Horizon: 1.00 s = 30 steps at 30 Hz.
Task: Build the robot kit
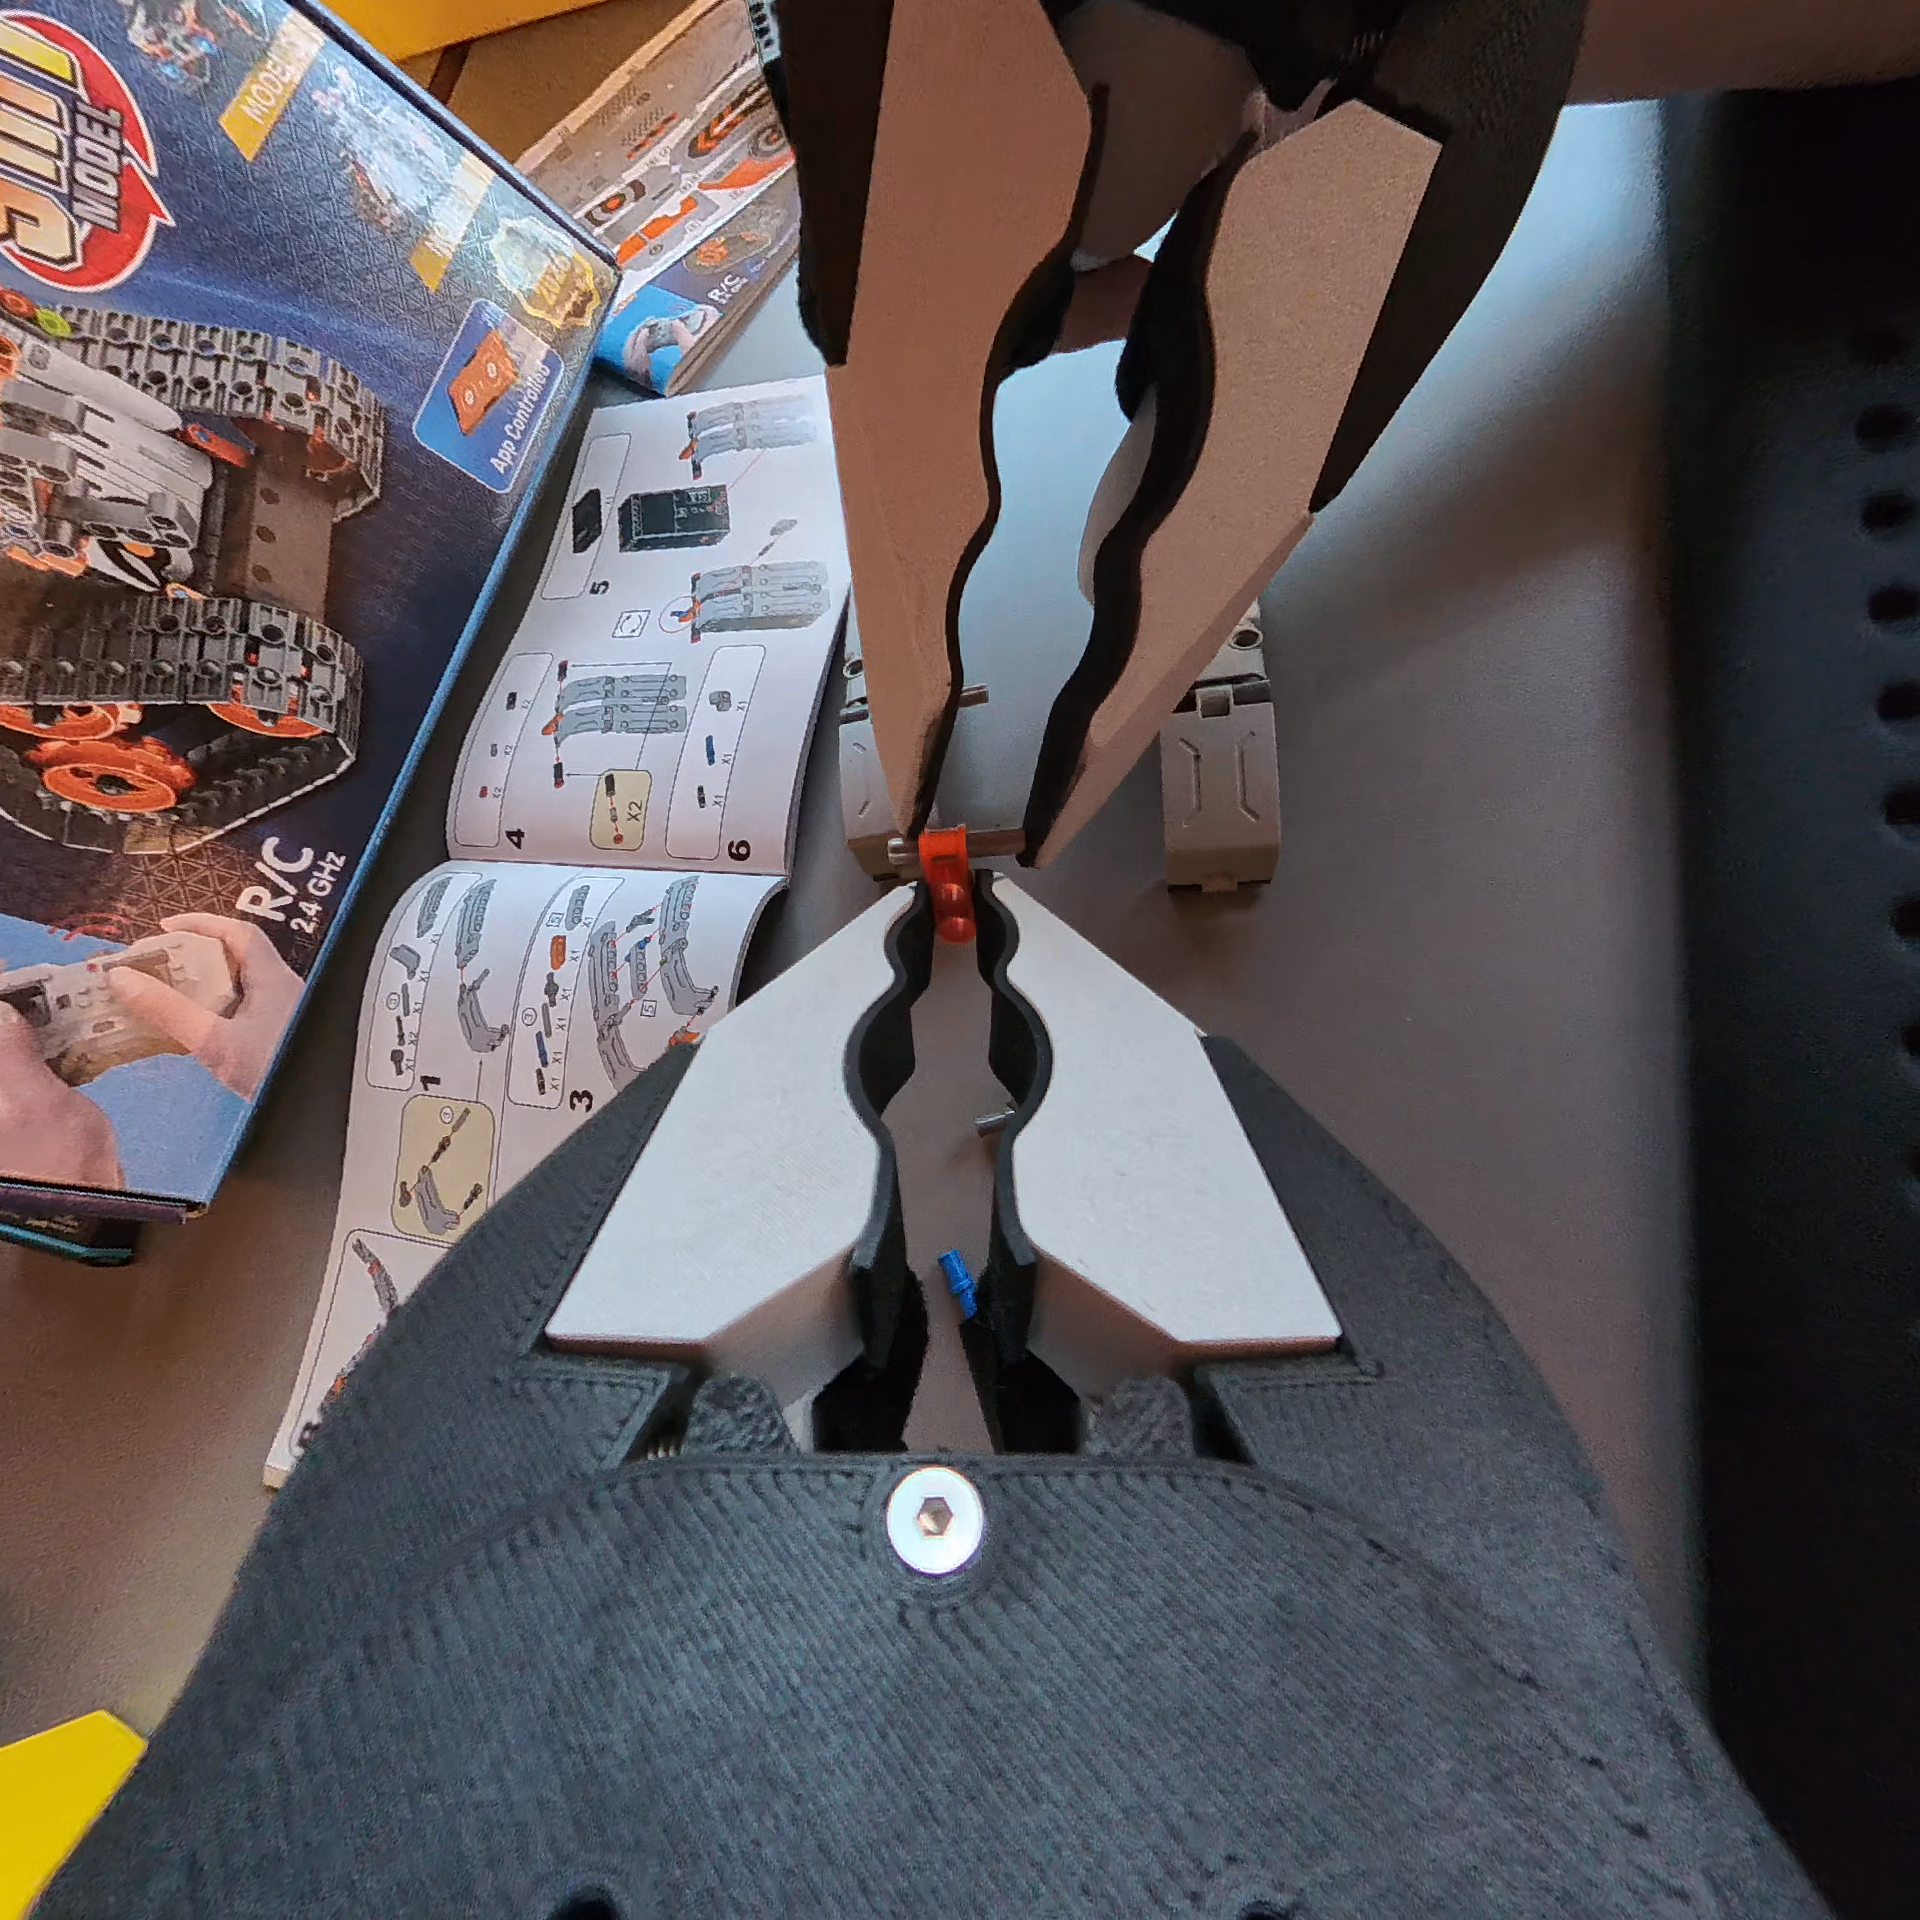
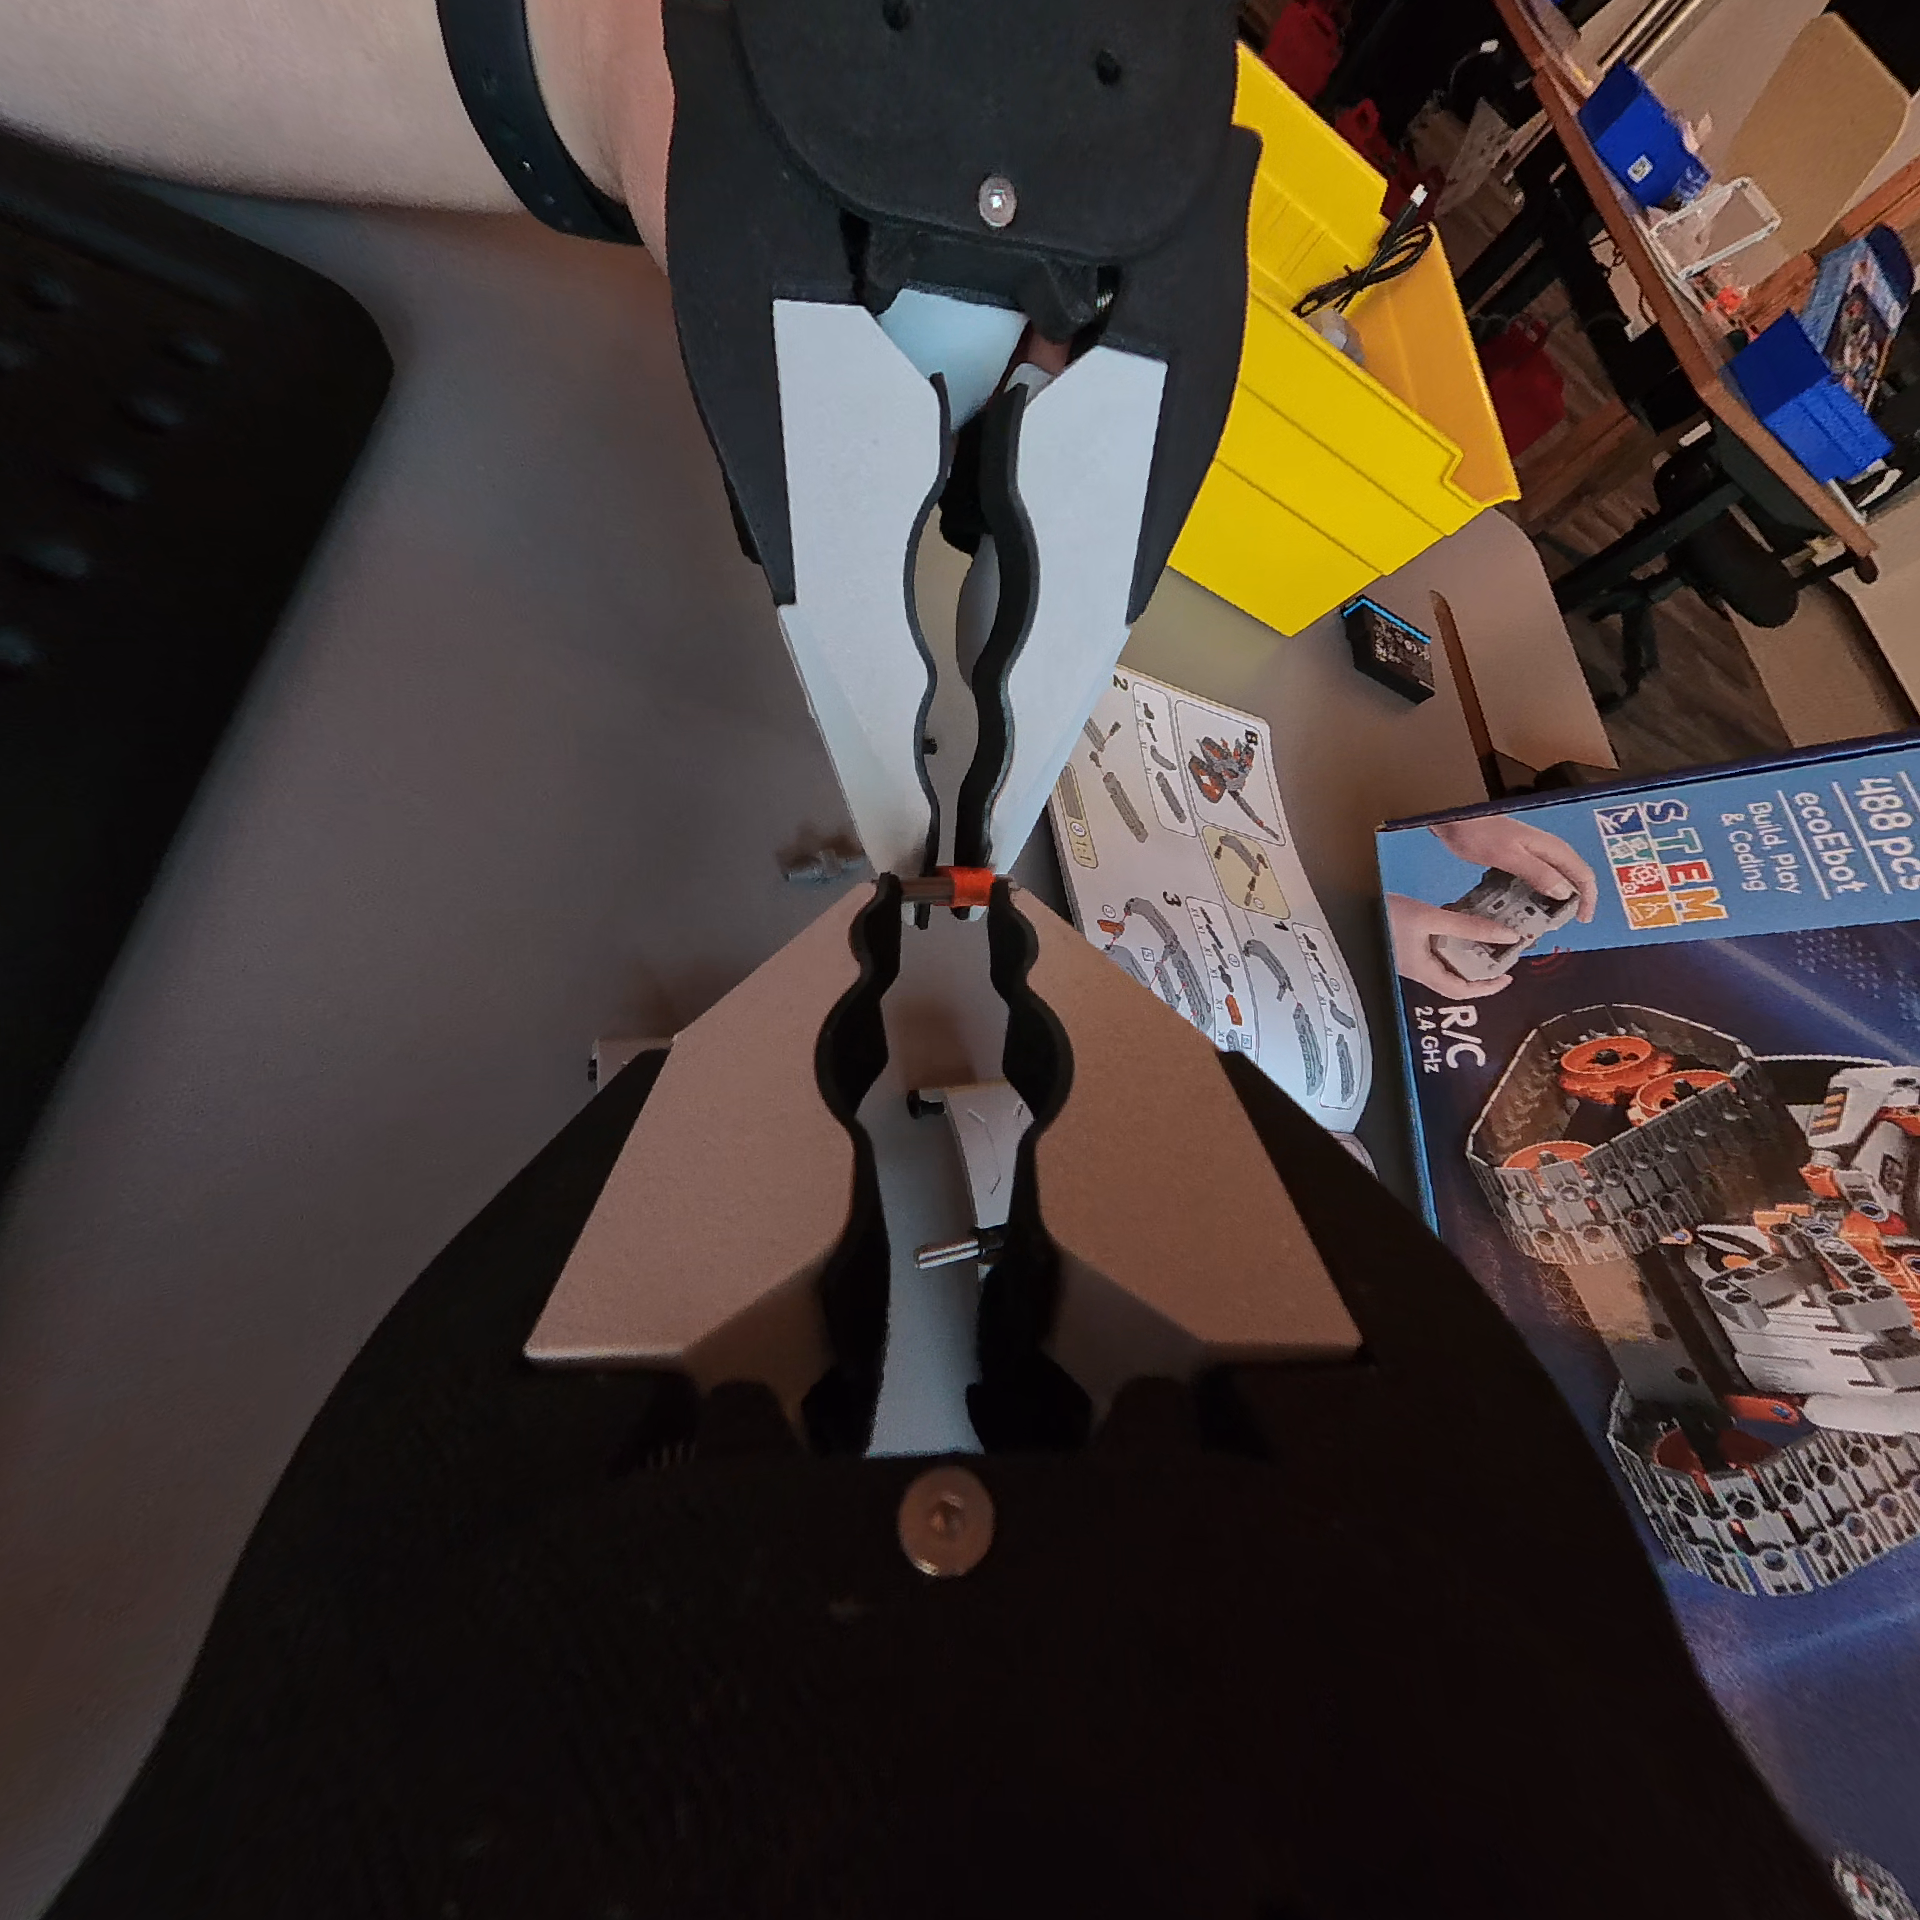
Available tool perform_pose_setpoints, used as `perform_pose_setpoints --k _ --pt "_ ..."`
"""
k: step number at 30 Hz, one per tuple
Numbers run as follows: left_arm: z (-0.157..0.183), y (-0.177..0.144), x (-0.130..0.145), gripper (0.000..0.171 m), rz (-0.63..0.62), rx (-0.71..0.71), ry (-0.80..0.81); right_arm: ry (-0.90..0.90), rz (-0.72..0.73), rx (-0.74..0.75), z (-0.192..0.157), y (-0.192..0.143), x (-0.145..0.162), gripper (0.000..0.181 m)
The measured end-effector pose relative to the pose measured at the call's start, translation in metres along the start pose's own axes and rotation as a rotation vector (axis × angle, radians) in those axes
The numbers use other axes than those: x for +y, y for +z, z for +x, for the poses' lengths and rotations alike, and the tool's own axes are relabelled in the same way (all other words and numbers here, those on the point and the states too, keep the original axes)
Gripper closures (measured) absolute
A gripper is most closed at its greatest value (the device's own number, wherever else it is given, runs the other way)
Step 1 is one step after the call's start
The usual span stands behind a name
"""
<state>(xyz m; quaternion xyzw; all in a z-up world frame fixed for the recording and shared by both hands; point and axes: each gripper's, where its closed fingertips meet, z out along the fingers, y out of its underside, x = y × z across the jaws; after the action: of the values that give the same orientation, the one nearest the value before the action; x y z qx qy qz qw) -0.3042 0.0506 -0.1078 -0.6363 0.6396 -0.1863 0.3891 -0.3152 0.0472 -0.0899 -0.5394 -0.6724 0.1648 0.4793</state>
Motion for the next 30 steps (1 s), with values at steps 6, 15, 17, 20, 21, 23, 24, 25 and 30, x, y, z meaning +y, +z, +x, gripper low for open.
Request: perform_pose_setpoints --k 6,15,17,20,21,23,24,25,30 --pt "-0.0012 -0.0011 -0.0013 0.165 0.006 -0.004 -0.013 0.015 0.021 0.001 0.0014 -0.0006 -0.0018 0.165" --pt "-0.0012 0.0002 0.0016 0.166 -0.016 -0.014 -0.007 0.025 0.016 -0.008 0.0008 0.0016 0.0004 0.165" --pt "-0.0011 0.0004 0.0018 0.165 -0.02 -0.015 -0.005 0.026 0.014 -0.009 0.0007 0.0017 0.0006 0.165" --pt "-0.0011 0.0012 0.003 0.165 -0.031 -0.02 0.001 0.023 0.007 -0.009 0.0004 0.0024 0.0018 0.165" --pt "-0.0011 0.0014 0.0033 0.165 -0.034 -0.022 0.003 0.024 0.005 -0.009 0.0003 0.0027 0.0022 0.165" --pt "-0.0012 0.0017 0.0035 0.165 -0.038 -0.025 0.005 0.026 0.003 -0.01 0.0004 0.0028 0.0025 0.165" --pt "-0.0013 0.0015 0.0035 0.165 -0.039 -0.026 0.005 0.027 0.004 -0.009 0.0005 0.0028 0.0024 0.165" --pt "-0.0014 0.0015 0.0034 0.165 -0.039 -0.026 0.005 0.026 0.004 -0.007 0.0007 0.0029 0.0022 0.166" --pt "-0.0013 0.0017 0.0039 0.165 -0.045 -0.028 0.005 0.029 0.002 -0.008 0.0007 0.0032 0.0028 0.166"
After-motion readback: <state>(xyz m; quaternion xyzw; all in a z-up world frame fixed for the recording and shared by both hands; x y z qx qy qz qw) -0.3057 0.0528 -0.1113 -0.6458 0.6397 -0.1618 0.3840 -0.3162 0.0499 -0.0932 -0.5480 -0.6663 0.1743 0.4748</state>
